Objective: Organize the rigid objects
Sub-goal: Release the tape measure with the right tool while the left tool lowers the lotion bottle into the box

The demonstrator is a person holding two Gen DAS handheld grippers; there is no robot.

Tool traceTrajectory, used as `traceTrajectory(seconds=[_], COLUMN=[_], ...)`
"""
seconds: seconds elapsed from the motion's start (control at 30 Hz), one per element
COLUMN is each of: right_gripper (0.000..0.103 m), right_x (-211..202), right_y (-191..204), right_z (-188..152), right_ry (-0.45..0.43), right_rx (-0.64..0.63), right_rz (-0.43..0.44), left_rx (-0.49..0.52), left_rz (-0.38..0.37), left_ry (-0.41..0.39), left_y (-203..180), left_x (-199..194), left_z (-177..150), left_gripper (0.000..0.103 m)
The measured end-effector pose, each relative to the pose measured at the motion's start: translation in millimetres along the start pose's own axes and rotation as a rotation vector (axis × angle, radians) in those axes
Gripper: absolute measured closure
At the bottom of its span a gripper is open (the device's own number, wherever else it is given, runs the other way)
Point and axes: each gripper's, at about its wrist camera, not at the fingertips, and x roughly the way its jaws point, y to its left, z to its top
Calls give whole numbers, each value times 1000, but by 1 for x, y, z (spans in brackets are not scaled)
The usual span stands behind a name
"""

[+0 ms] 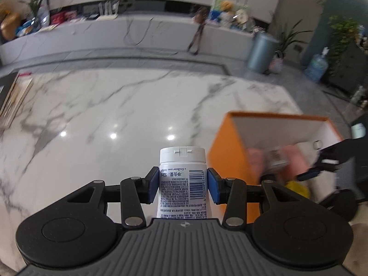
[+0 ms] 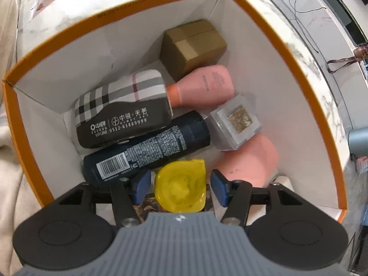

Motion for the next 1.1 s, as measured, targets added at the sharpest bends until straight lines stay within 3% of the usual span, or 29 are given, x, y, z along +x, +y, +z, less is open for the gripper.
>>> traceTrajectory(seconds=[0.33, 0.6, 0.87, 1.1], right_gripper=[38, 38, 38, 38], right_x=[-27, -42, -36, -34], right_y=[-3, -12, -16, -17], right_z=[-13, -32, -52, -55], right_ry=[-61, -144, -176, -211], right_rx=[39, 109, 165, 178], right_rz=[-54, -75, -88, -94], left_rx=[129, 256, 435, 622], left_rz=[-145, -176, -51, 110], left_ry=[-63, 4, 80, 127], left_y=[-61, -119, -148, -167], left_x=[-22, 9, 50, 78], left_z=[29, 25, 2, -15], left_gripper=[53, 53, 53, 53])
